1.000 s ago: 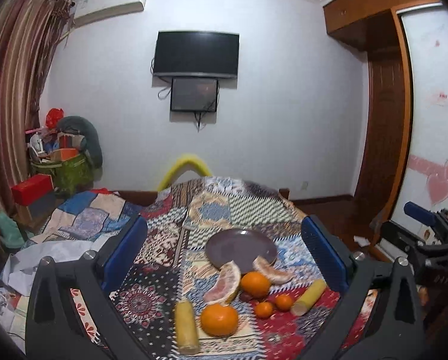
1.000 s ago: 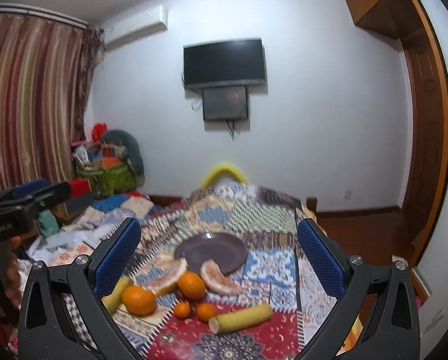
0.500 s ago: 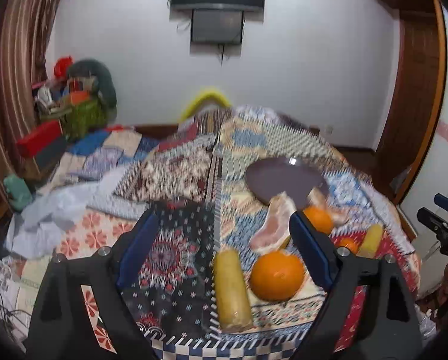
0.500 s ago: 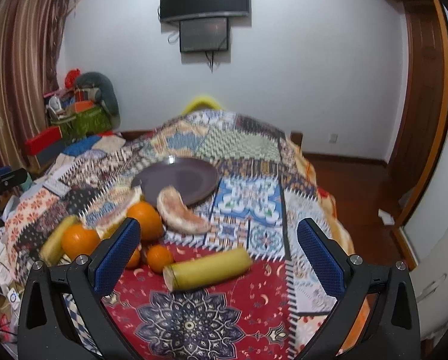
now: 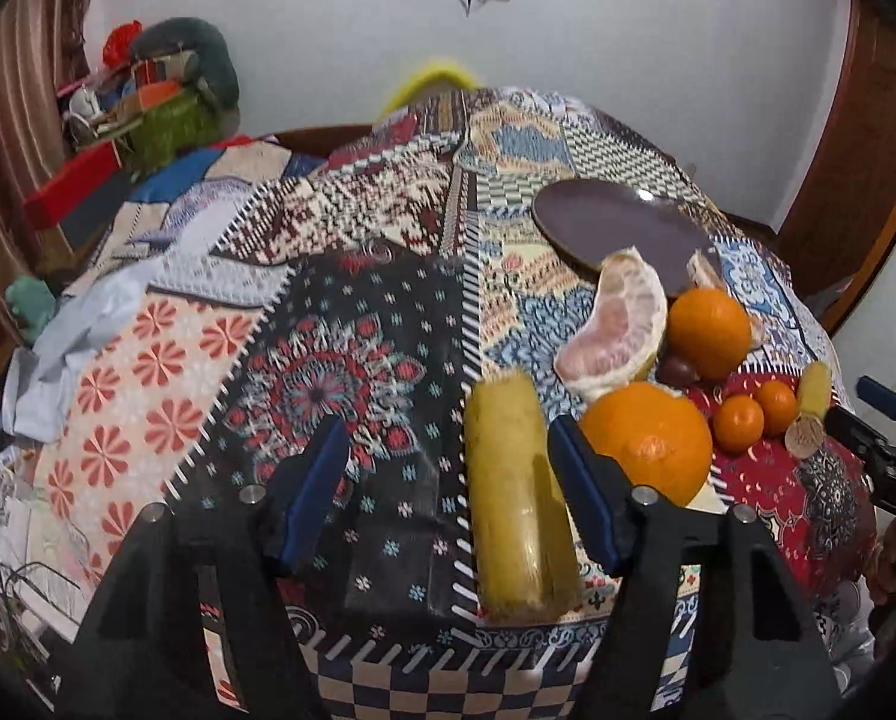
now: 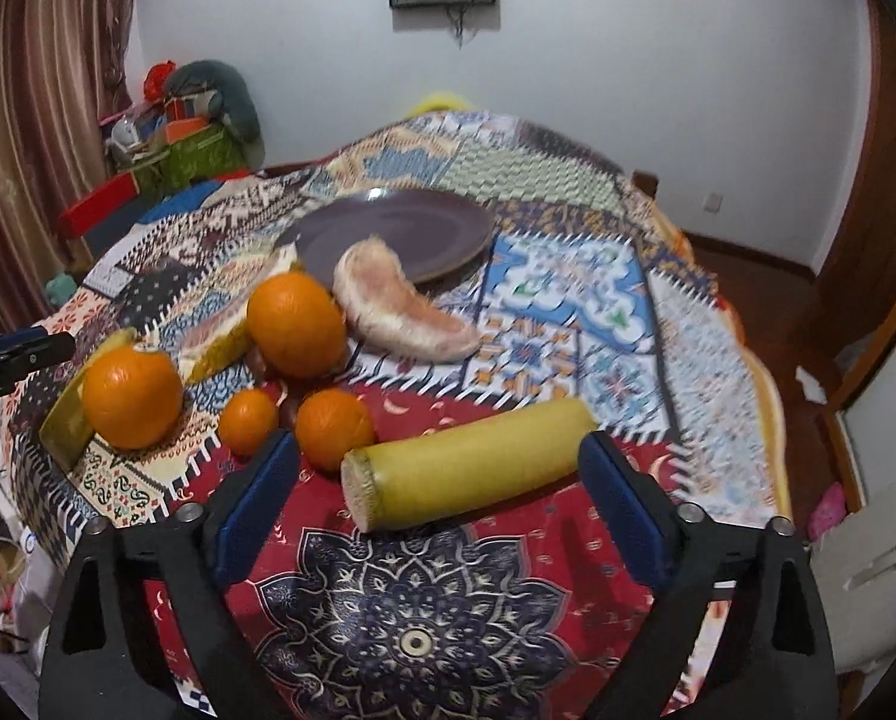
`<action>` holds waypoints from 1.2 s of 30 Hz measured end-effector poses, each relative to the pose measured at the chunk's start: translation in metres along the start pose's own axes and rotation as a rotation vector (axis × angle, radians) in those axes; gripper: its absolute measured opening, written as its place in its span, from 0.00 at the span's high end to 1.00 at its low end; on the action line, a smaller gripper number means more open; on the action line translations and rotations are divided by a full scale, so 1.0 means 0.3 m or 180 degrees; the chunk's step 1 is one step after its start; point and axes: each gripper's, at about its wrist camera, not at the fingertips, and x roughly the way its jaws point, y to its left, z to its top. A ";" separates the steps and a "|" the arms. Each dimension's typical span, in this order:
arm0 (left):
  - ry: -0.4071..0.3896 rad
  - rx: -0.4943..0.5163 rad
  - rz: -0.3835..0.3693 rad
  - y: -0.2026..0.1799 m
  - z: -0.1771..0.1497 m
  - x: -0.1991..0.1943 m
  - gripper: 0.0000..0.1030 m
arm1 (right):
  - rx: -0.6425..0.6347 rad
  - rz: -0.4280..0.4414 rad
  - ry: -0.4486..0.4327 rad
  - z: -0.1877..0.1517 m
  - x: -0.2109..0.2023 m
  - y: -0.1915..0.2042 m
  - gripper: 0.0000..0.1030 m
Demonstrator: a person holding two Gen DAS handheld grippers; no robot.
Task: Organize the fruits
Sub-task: 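Move the left tool onto one yellow corn cob while the right tool reaches the other corn cob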
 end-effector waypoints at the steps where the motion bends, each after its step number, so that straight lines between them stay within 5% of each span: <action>1: 0.0024 0.0002 -0.0010 -0.002 -0.005 0.005 0.33 | -0.0008 0.0001 0.0034 -0.004 0.012 0.001 0.14; 10: 0.0207 0.0110 -0.0074 -0.034 -0.032 0.049 0.33 | 0.0038 -0.0023 0.0139 -0.028 0.063 -0.023 0.21; 16: 0.0276 0.0132 -0.0113 -0.038 -0.035 0.076 0.33 | 0.0143 0.0094 0.0266 -0.050 0.051 -0.081 0.37; 25: 0.0376 0.0013 -0.0242 -0.023 -0.030 0.098 0.38 | 0.0277 0.0053 0.0445 -0.078 -0.007 -0.163 0.37; 29: 0.0378 0.0147 -0.0286 -0.055 -0.030 0.087 0.54 | 0.0316 0.0098 0.0285 -0.042 -0.049 -0.168 0.37; 36: 0.0421 0.0137 -0.0326 -0.049 -0.025 0.093 0.55 | 0.0444 -0.0054 0.0163 0.032 0.007 -0.209 0.37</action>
